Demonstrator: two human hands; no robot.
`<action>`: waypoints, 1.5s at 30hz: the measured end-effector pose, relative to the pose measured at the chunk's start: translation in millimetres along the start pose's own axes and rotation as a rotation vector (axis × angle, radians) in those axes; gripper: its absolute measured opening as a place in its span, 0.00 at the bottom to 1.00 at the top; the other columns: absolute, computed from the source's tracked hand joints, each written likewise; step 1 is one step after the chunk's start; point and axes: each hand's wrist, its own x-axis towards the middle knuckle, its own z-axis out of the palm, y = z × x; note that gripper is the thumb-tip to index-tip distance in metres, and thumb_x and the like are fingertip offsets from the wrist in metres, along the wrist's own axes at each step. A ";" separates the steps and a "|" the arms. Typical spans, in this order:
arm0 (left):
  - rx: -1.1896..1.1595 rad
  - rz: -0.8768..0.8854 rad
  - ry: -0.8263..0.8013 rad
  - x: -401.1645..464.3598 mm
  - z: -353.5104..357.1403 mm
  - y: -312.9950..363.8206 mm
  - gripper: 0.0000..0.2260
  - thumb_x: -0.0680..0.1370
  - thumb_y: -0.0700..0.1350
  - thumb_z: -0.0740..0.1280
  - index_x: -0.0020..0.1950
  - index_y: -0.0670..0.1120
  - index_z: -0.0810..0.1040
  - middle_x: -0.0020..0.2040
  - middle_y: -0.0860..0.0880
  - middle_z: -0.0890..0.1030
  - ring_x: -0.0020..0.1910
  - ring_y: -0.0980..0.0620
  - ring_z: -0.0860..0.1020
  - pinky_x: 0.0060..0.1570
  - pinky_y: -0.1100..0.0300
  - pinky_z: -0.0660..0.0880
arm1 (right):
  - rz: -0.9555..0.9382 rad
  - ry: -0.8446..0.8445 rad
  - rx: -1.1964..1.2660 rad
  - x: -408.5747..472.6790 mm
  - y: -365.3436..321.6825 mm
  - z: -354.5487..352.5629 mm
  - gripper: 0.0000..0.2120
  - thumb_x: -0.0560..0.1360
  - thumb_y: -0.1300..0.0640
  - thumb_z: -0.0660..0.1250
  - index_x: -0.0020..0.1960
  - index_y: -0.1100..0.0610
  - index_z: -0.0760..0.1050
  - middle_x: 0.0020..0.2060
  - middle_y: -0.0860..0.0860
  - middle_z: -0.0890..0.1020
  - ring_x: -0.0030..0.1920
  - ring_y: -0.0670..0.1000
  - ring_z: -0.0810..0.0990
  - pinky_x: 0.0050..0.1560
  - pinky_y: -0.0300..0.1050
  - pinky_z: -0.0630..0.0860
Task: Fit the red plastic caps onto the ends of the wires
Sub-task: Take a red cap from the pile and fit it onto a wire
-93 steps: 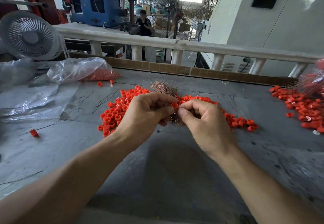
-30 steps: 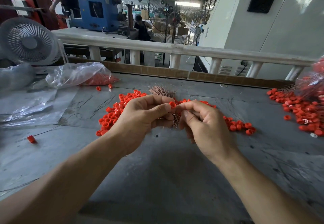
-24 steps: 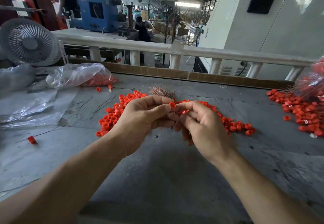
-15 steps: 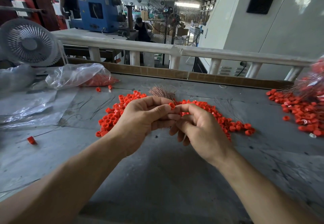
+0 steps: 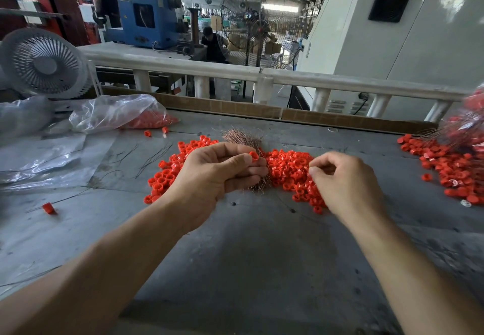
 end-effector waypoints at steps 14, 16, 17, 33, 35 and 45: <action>0.031 -0.024 -0.003 -1.6 0.3 -0.2 0.12 0.72 0.40 0.73 0.54 0.37 0.80 0.52 0.34 0.85 0.51 0.41 0.86 0.47 0.56 0.83 | -0.115 -0.189 -0.242 0.5 1.3 11.2 0.05 0.74 0.50 0.75 0.40 0.44 0.82 0.38 0.42 0.71 0.46 0.50 0.75 0.44 0.44 0.66; 0.030 -0.030 0.000 -2.3 1.2 0.1 0.12 0.72 0.40 0.73 0.54 0.37 0.81 0.52 0.34 0.85 0.50 0.41 0.86 0.47 0.56 0.84 | -0.125 -0.176 -0.255 0.3 -0.1 11.3 0.04 0.76 0.51 0.73 0.42 0.45 0.83 0.40 0.43 0.72 0.49 0.52 0.77 0.44 0.44 0.66; 0.029 -0.032 0.001 -2.5 1.8 0.1 0.12 0.72 0.39 0.73 0.54 0.37 0.81 0.52 0.34 0.85 0.50 0.41 0.86 0.46 0.56 0.83 | -0.132 -0.167 -0.263 -0.2 -0.7 11.6 0.05 0.77 0.52 0.72 0.42 0.46 0.83 0.41 0.44 0.73 0.50 0.53 0.78 0.44 0.44 0.67; 0.053 -0.061 0.019 -5.6 8.1 0.2 0.13 0.73 0.38 0.71 0.56 0.34 0.80 0.50 0.35 0.86 0.48 0.43 0.86 0.45 0.57 0.83 | -0.132 -0.122 0.615 -21.8 -33.5 11.8 0.08 0.77 0.62 0.72 0.45 0.49 0.82 0.38 0.41 0.84 0.37 0.39 0.80 0.36 0.35 0.77; 0.049 -0.064 0.023 -5.4 8.2 0.4 0.13 0.72 0.38 0.72 0.55 0.35 0.80 0.48 0.36 0.86 0.48 0.43 0.86 0.45 0.57 0.83 | -0.149 -0.150 0.648 -24.7 -37.0 12.3 0.07 0.77 0.62 0.72 0.46 0.50 0.82 0.39 0.44 0.85 0.38 0.40 0.81 0.39 0.31 0.76; 0.068 -0.069 0.030 -5.4 7.5 0.6 0.14 0.70 0.40 0.73 0.54 0.36 0.80 0.49 0.35 0.86 0.50 0.41 0.86 0.46 0.56 0.83 | -0.170 -0.173 0.610 -27.8 -37.3 12.0 0.06 0.78 0.60 0.72 0.47 0.50 0.84 0.39 0.41 0.85 0.42 0.41 0.83 0.43 0.31 0.76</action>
